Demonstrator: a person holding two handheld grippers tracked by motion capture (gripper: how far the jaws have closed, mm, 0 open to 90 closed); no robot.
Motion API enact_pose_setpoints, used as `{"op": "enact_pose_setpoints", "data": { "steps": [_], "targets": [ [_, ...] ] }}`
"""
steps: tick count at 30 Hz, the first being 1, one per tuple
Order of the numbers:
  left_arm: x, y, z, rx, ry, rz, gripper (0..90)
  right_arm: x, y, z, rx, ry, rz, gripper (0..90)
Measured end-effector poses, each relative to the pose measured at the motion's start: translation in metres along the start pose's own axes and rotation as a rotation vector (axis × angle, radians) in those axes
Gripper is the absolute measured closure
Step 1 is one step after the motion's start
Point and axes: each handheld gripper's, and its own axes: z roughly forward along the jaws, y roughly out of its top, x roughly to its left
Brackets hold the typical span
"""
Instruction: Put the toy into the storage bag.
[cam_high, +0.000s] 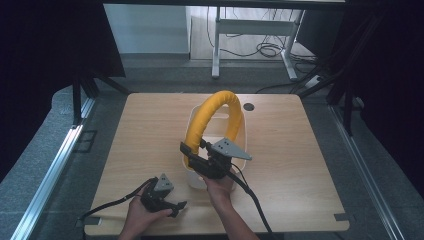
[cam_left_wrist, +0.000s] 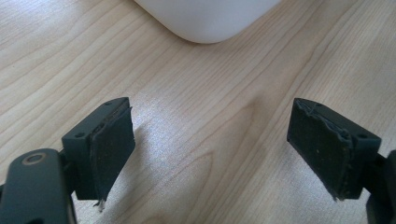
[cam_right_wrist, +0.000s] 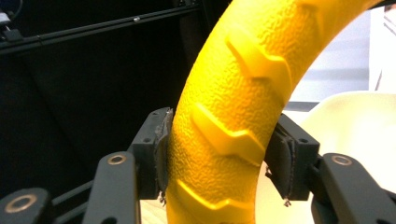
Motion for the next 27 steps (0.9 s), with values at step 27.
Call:
{"op": "enact_pose_setpoints", "data": {
  "steps": [27],
  "targets": [
    [0.001,0.001,-0.001,0.000,0.005,0.007,15.0,-0.026,0.018,-0.039,0.059,0.031,-0.028,27.9]
  ]
}}
